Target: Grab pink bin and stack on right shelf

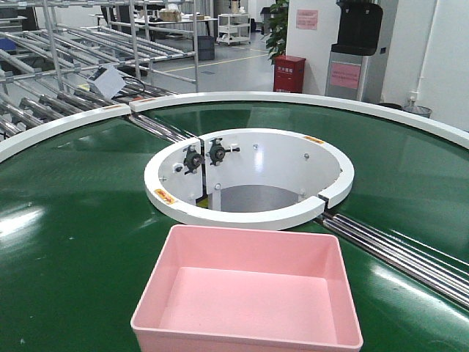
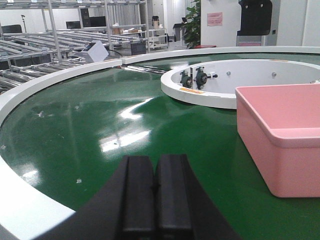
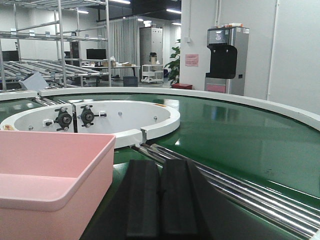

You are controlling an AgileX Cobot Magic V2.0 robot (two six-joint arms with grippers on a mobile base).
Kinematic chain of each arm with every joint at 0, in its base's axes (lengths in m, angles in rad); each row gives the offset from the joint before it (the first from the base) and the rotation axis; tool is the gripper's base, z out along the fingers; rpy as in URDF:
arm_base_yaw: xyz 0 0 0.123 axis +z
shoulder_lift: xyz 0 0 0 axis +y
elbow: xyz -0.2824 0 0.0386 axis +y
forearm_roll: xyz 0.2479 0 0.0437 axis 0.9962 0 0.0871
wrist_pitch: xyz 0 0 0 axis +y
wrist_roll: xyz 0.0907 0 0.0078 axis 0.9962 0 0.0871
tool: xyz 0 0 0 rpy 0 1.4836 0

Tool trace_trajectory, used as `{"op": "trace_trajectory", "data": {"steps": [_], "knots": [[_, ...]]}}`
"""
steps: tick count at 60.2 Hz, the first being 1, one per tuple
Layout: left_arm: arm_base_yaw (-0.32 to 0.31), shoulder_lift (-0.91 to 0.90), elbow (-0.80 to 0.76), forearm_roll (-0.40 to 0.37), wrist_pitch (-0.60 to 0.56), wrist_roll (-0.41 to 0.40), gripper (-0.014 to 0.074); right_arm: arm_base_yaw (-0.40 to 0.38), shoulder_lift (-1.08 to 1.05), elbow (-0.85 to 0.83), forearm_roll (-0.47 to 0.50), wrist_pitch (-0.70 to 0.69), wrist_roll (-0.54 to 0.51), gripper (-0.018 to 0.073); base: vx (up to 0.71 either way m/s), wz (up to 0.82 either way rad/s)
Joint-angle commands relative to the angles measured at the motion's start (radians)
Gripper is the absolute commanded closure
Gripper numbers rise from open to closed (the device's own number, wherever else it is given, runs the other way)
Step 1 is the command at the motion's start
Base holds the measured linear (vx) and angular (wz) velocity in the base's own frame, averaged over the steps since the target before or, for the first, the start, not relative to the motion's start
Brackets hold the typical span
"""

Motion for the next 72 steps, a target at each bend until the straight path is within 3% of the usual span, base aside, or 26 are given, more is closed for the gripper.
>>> {"op": "trace_trajectory", "data": {"steps": [1, 9, 17, 25, 35, 43, 59, 60, 67, 72], "knots": [[-0.001, -0.018, 0.015, -0.006, -0.084, -0.002, 0.0599, -0.007, -0.014, 0.005, -0.003, -0.081, -0.01, 0.0568, 0.0, 0.0], [-0.001, -0.018, 0.002, -0.008, -0.157, 0.003, 0.0599, -0.007, -0.014, -0.006, -0.01, -0.166, -0.012, 0.0568, 0.0, 0.0], [-0.001, -0.016, -0.114, -0.008, -0.18, -0.045, 0.0599, -0.007, -0.014, -0.132, -0.01, -0.098, 0.014, 0.0568, 0.0, 0.0], [-0.001, 0.031, -0.315, -0.007, -0.054, -0.047, 0.0599, -0.007, 0.035, -0.335, -0.008, 0.123, 0.014, 0.0568, 0.0, 0.0], [-0.001, 0.204, -0.59, -0.007, 0.271, -0.046, 0.0599, -0.007, 0.199, -0.592, -0.006, 0.442, 0.011, 0.0568, 0.0, 0.0], [-0.001, 0.348, -0.707, -0.007, 0.493, -0.044, 0.0599, -0.007, 0.356, -0.709, -0.001, 0.637, -0.086, 0.0568, 0.0, 0.0], [-0.001, 0.509, -0.711, -0.007, 0.573, -0.048, 0.0592, -0.007, 0.585, -0.681, 0.029, 0.716, -0.105, 0.0561, 0.0, 0.0], [-0.001, 0.553, -0.711, -0.006, 0.584, -0.035, 0.0542, -0.005, 0.652, -0.685, 0.061, 0.734, -0.142, 0.0523, 0.0, 0.0], [-0.013, 0.618, -0.714, -0.027, 0.584, 0.011, 0.041, -0.005, 0.731, -0.702, 0.154, 0.744, -0.227, 0.0405, 0.0, 0.0], [-0.072, 0.669, -0.73, -0.059, 0.578, 0.052, 0.0272, 0.006, 0.791, -0.742, 0.229, 0.769, -0.307, 0.0273, 0.0, 0.0]]}}
